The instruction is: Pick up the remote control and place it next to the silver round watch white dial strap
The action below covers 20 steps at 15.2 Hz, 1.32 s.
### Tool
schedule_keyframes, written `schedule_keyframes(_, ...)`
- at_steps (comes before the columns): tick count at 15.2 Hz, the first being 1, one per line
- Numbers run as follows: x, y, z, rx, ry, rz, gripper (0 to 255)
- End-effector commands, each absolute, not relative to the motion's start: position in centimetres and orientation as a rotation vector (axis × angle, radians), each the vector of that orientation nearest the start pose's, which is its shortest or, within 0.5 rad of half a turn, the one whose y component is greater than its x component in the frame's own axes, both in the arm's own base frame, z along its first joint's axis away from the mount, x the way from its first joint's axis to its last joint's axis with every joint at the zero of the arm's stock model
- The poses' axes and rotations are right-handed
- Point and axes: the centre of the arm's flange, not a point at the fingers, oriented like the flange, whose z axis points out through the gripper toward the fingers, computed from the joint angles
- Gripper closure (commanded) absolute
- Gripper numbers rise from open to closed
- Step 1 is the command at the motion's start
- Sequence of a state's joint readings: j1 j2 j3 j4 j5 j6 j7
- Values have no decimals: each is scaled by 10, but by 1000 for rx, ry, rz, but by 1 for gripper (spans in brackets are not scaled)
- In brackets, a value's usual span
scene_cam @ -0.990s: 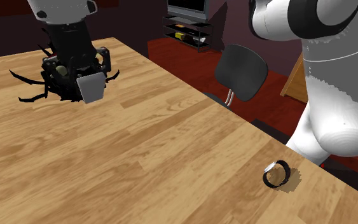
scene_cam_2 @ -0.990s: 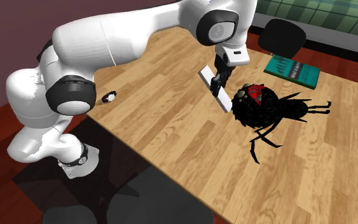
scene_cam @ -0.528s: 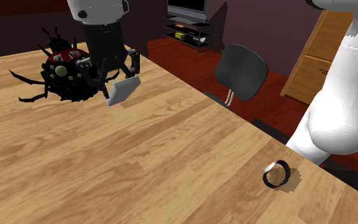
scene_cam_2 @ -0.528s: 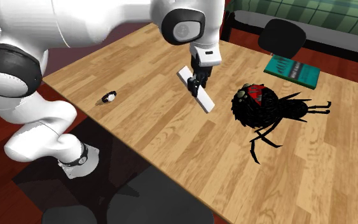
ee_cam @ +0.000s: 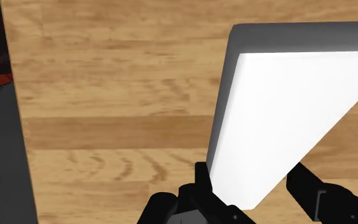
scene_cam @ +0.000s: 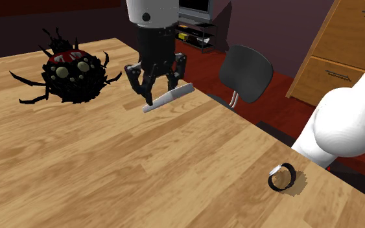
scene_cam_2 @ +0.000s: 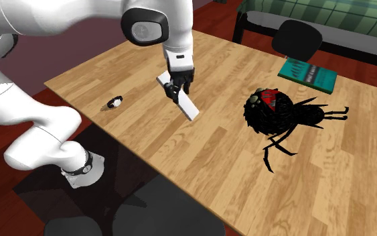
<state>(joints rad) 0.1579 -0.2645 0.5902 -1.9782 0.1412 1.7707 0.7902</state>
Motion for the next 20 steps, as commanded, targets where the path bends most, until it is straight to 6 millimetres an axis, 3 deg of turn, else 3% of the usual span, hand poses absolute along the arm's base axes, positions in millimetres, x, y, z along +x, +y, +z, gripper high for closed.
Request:
schedule_keyframes(1, 315, 349, 560, -3131, 133, -26, 255)
schedule_keyframes(11, 209, 274, 561, -3131, 133, -26, 255)
schedule_keyframes(20, 209, 274, 513, -3131, 133, -26, 255)
